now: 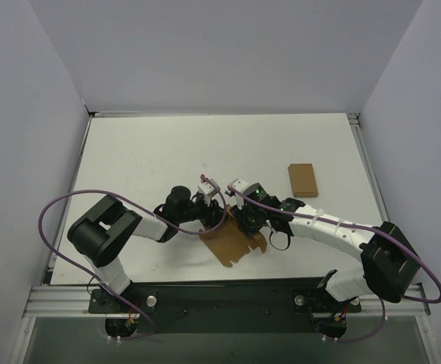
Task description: Fold the paper box
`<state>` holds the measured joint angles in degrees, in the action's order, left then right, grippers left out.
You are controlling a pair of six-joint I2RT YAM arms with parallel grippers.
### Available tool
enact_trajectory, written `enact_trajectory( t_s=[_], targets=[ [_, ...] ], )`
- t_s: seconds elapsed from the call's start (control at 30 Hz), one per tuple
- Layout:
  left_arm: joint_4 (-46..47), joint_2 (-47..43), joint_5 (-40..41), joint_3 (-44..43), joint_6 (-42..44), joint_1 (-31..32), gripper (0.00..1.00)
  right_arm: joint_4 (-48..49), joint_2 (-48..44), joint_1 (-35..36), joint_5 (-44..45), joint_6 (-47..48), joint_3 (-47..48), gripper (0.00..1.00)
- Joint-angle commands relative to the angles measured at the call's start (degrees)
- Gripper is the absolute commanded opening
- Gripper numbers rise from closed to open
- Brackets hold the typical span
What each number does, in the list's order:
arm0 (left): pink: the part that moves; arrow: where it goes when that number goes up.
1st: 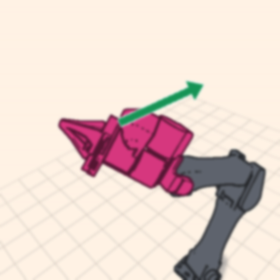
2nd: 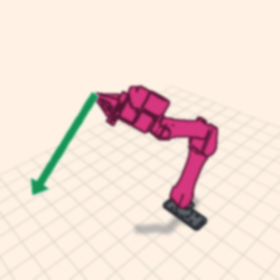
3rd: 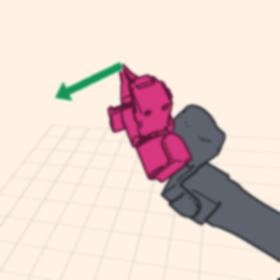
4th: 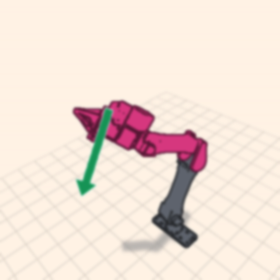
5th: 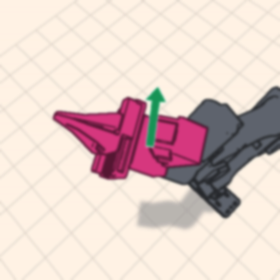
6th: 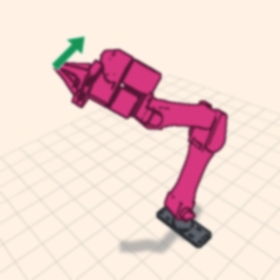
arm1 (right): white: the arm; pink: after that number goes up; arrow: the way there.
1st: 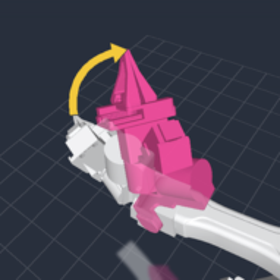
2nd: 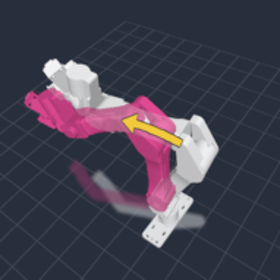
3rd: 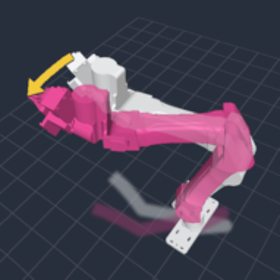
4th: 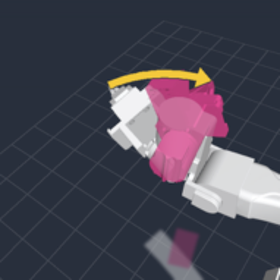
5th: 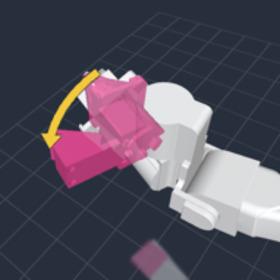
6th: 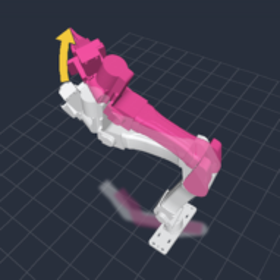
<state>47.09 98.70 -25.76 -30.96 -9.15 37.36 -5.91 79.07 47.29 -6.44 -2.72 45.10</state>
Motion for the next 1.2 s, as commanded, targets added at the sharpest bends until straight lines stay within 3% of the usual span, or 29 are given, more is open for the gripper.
enact_trajectory(
  t_s=[0.0, 0.67, 0.97, 1.17],
  targets=[
    [5.3, 1.0, 2.4, -3.1, 2.2, 0.9, 0.46, -0.6, -0.1, 0.6, -3.2, 0.5, -0.4, 0.28],
    [8.2, 2.0, 5.7, -3.5, 2.6, 3.4, 0.32, -0.5, 0.2, 0.6, -3.7, 0.5, -0.4, 0.28],
    [7.7, 2.2, 19.3, -3.1, 3.3, 6.8, 0.2, -0.5, -0.1, 0.6, -3.8, 0.4, -0.4, 0.28],
    [6.2, 3.2, 28.0, -3.8, 2.1, 8.8, 0.2, -0.5, -0.2, 0.5, -3.9, 0.3, -0.4, 0.28]
  ],
)
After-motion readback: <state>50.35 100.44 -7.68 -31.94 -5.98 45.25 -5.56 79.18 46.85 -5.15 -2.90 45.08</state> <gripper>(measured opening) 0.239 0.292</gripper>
